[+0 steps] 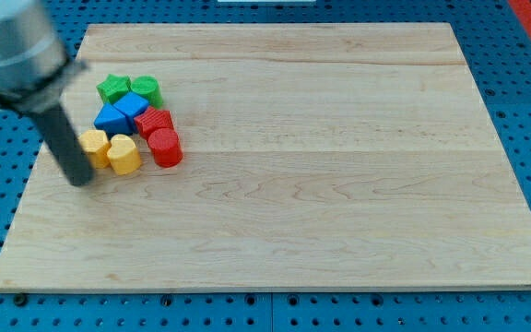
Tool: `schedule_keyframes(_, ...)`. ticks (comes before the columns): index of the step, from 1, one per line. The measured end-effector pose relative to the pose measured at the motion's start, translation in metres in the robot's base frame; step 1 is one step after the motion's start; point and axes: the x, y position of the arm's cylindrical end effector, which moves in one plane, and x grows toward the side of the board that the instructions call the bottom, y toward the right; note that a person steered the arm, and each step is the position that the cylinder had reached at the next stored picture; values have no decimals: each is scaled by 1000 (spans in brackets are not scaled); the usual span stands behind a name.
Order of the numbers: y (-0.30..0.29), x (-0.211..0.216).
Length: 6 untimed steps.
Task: Push the yellow hexagon into the red circle
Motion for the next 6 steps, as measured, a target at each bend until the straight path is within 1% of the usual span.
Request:
schedule_keyframes(1,-13,-28)
schedule_keyframes(2,48,-23)
schedule_keyframes(3,61,-19)
schedule_keyframes(5,130,-22)
schedule_keyframes(6,132,-19)
